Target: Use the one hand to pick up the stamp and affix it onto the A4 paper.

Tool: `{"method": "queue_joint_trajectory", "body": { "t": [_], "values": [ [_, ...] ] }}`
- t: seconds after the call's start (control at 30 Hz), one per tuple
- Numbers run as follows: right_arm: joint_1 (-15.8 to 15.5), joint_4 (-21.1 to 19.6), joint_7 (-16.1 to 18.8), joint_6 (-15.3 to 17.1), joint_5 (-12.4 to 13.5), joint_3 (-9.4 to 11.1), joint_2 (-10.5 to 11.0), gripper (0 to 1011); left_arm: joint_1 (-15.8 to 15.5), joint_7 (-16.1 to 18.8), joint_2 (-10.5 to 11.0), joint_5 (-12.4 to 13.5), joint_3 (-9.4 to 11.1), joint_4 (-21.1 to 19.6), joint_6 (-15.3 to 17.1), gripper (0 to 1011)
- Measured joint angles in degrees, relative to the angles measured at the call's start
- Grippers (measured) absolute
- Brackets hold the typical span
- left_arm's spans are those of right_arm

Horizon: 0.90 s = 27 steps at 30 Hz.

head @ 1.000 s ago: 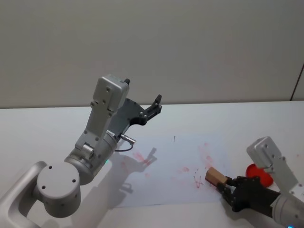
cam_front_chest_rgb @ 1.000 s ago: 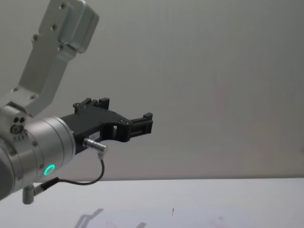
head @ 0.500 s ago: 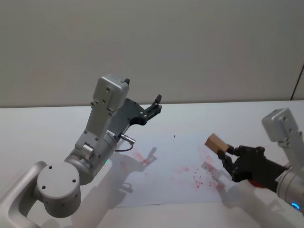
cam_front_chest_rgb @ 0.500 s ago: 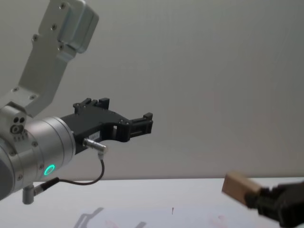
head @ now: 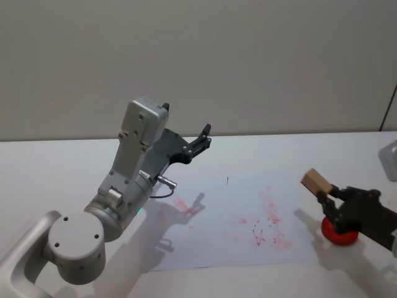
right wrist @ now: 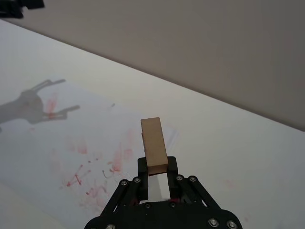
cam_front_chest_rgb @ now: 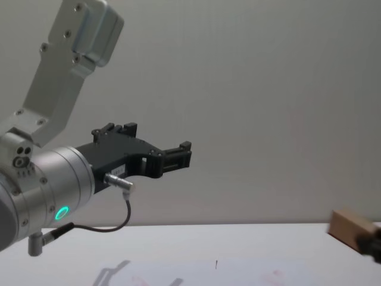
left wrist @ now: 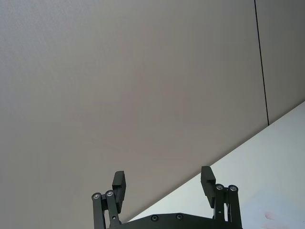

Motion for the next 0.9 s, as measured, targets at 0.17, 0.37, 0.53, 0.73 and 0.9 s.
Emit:
{"method": "queue_joint_trajectory", "body": {
  "t": [0.17, 0.37, 0.53, 0.73, 0.9],
  "values": [
    [-1.98, -0.09, -1.68, 0.88, 0.75, 1.17, 1.81, 220, 0.00, 0.00, 0.00, 0.00, 0.00, 0.00, 0.00, 1001],
    [-3.13, -0.12, -2.59, 1.42, 1.02, 1.88, 2.94, 220, 0.00, 0.00, 0.00, 0.00, 0.00, 0.00, 0.00, 1001],
    [-3.41, -0.05, -2.82, 1.78, 0.99, 2.20, 3.41, 219, 0.00, 0.00, 0.00, 0.00, 0.00, 0.00, 0.00, 1001],
    [-3.18, 0.27, -2.56, 2.26, 0.60, 2.22, 3.49, 220, 0.00, 0.00, 0.00, 0.00, 0.00, 0.00, 0.00, 1001],
    [-2.98, 0.55, -2.21, 2.79, 0.24, 2.20, 3.49, 220, 0.00, 0.00, 0.00, 0.00, 0.00, 0.00, 0.00, 1001]
  ]
}}
